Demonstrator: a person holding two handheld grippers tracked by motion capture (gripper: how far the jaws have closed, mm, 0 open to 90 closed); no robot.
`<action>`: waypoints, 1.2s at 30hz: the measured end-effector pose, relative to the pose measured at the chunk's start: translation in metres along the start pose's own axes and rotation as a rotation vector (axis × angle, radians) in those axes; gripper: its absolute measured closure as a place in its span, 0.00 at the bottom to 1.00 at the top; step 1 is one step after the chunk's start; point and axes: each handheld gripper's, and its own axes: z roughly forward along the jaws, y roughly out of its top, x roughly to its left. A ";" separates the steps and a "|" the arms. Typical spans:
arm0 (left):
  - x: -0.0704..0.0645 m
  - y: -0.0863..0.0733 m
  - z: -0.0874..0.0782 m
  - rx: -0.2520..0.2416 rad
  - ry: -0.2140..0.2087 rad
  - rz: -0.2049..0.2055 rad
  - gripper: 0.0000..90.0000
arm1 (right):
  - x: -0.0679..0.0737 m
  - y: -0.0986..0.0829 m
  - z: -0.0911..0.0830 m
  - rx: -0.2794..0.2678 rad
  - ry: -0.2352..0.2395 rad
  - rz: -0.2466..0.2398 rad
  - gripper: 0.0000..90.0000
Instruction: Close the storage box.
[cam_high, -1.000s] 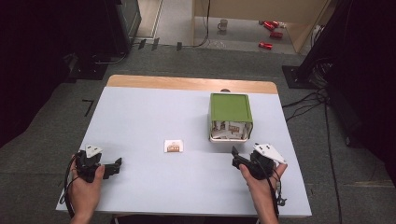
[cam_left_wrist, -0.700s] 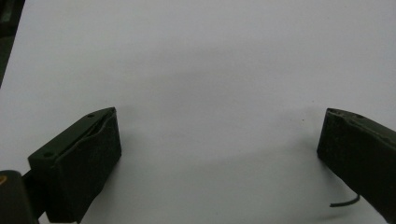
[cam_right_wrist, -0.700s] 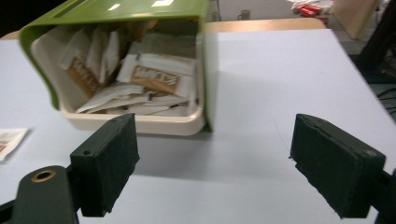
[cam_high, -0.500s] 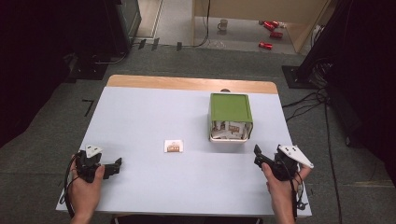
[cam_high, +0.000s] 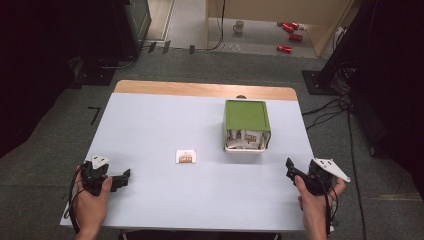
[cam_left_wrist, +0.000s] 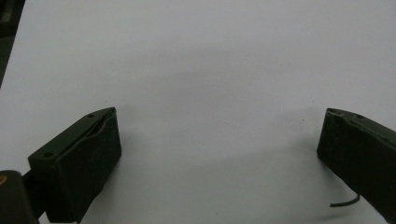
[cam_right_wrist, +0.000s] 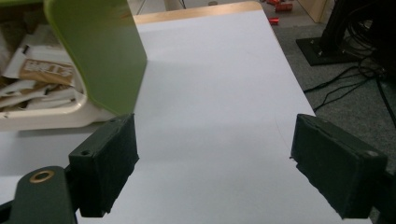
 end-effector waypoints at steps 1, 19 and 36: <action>0.000 0.000 0.000 0.000 0.000 0.000 0.00 | -0.002 -0.002 0.001 0.005 -0.003 0.000 0.16; 0.000 0.000 0.000 0.000 0.000 0.000 0.00 | -0.018 -0.034 0.028 0.194 -0.040 -0.080 0.15; 0.000 0.001 0.000 0.005 -0.002 -0.002 0.00 | -0.011 -0.037 0.032 0.222 -0.048 -0.149 0.11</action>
